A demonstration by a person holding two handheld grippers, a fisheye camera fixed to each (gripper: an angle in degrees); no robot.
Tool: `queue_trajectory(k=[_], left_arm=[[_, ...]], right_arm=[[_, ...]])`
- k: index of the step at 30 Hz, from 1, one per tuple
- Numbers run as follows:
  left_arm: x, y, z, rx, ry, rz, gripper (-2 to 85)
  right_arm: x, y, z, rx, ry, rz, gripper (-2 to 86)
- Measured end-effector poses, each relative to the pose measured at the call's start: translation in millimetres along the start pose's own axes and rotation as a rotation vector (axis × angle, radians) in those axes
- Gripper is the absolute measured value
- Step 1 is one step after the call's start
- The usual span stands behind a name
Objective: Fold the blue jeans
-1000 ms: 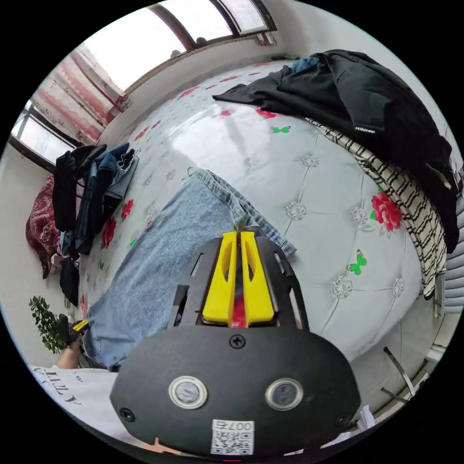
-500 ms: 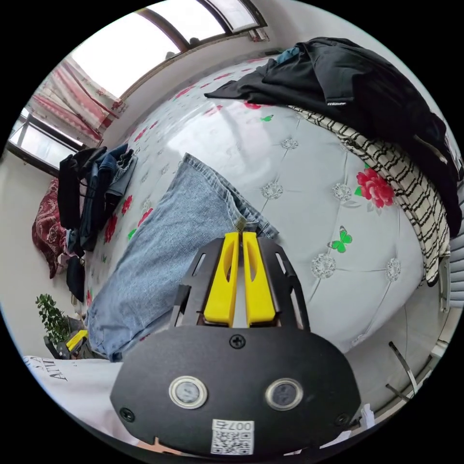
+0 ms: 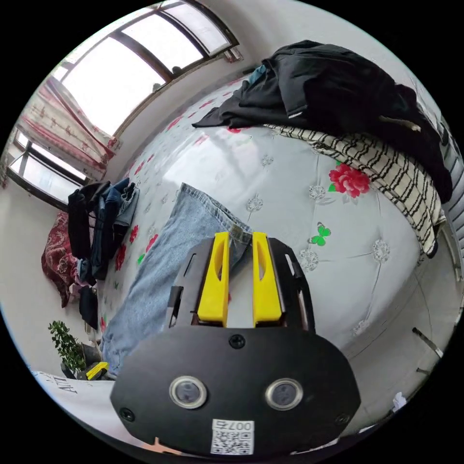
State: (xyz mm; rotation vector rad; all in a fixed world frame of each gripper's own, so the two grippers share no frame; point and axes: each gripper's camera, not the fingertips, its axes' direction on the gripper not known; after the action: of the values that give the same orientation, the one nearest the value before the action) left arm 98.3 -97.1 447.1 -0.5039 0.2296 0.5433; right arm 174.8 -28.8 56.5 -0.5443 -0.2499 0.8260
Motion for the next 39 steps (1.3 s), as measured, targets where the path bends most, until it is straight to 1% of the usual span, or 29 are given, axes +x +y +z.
queue_trajectory(k=[1, 2, 3, 5, 6, 8, 11, 13, 14, 15, 16, 18, 19, 21, 22, 23, 24, 25, 27, 28, 30, 31, 33, 34, 35, 36, 37, 39], left_arm=[[-1, 1, 4, -0.009, 0.032, -0.002, -1.0], [-2, 3, 22, -0.071, 0.103, 0.000, -1.0], [-2, 8, 50, -0.202, 0.159, 0.003, -1.0], [-1, 19, 88, -0.369, 0.163, -0.024, -1.0], [-4, 23, 83, -0.287, 0.160, -0.043, -1.0], [-12, 27, 87, -0.313, 0.207, -0.099, -0.9], [-27, 42, 74, -0.208, 0.274, -0.175, -0.9], [-42, 56, 65, -0.120, 0.326, -0.274, -0.9], [-53, 69, 58, -0.047, 0.339, -0.361, -0.9], [-65, 86, 50, 0.022, 0.337, -0.459, -0.9], [-70, 95, 46, 0.055, 0.329, -0.511, -0.8], [-90, 139, 26, 0.163, 0.230, -0.726, -0.5], [-93, 151, 20, 0.189, 0.196, -0.775, -0.4], [-106, 200, -3, 0.268, 0.034, -0.962, 1.5], [-109, 212, -8, 0.279, -0.015, -1.011, 2.3], [-116, 236, -14, 0.295, -0.097, -1.112, 3.9], [-123, 260, -16, 0.312, -0.136, -1.222, 5.5], [-127, 270, -16, 0.323, -0.136, -1.269, 6.7], [-139, 303, -4, 0.385, -0.081, -1.409, 11.3], [-142, 309, 0, 0.399, -0.055, -1.428, 12.4], [-153, 322, 21, 0.445, 0.055, -1.481, 14.0], [-155, 325, 26, 0.459, 0.074, -1.490, 14.3], [-162, 331, 45, 0.481, 0.121, -1.525, 14.8], [-163, 332, 49, 0.488, 0.126, -1.536, 14.4], [-164, 336, 54, 0.496, 0.128, -1.560, 13.7], [-165, 340, 56, 0.503, 0.123, -1.586, 12.4], [-166, 343, 58, 0.507, 0.125, -1.601, 11.8], [-167, 356, 64, 0.542, 0.162, -1.661, 8.3]], right_arm=[[6, 2, -2, 0.005, -0.021, 0.022, 5.5], [18, 5, 0, -0.007, -0.075, 0.057, 6.5], [28, 9, 7, -0.038, -0.115, 0.086, 7.4], [40, 13, 21, -0.087, -0.175, 0.136, 8.5], [43, 16, 27, -0.084, -0.209, 0.163, 9.0], [43, 17, 28, -0.032, -0.212, 0.192, 8.9], [38, 10, 37, -0.004, -0.212, 0.211, 6.8], [35, 4, 43, -0.016, -0.146, 0.237, 4.8], [34, -2, 48, -0.042, -0.140, 0.246, 3.4], [29, -9, 49, -0.060, -0.168, 0.244, 1.9], [25, -12, 47, -0.054, -0.182, 0.231, 1.6], [-16, -24, 27, 0.005, -0.228, 0.072, 0.6], [-31, -27, 21, 0.018, -0.239, 0.015, 0.4], [-103, -31, -5, 0.036, -0.303, -0.250, 0.1], [-123, -29, -11, 0.040, -0.322, -0.323, 0.1], [-164, -22, -21, 0.039, -0.355, -0.476, 0.0], [-205, -10, -30, 0.030, -0.381, -0.627, 0.0], [-225, -2, -33, 0.024, -0.395, -0.698, 0.0], [-299, 46, -35, -0.022, -0.456, -0.988, 0.0], [-315, 60, -32, -0.047, -0.472, -1.050, 0.0], [-365, 125, -4, -0.182, -0.530, -1.255, 0.1], [-374, 142, 8, -0.231, -0.539, -1.291, 0.2], [-397, 213, 73, -0.513, -0.511, -1.396, 0.4], [-399, 230, 92, -0.599, -0.478, -1.410, 0.5], [-401, 262, 126, -0.768, -0.407, -1.433, 0.8], [-398, 287, 148, -0.883, -0.356, -1.472, 1.2], [-396, 295, 154, -0.909, -0.324, -1.477, 1.4], [-394, 293, 143, -0.845, -0.341, -1.485, 2.0]])
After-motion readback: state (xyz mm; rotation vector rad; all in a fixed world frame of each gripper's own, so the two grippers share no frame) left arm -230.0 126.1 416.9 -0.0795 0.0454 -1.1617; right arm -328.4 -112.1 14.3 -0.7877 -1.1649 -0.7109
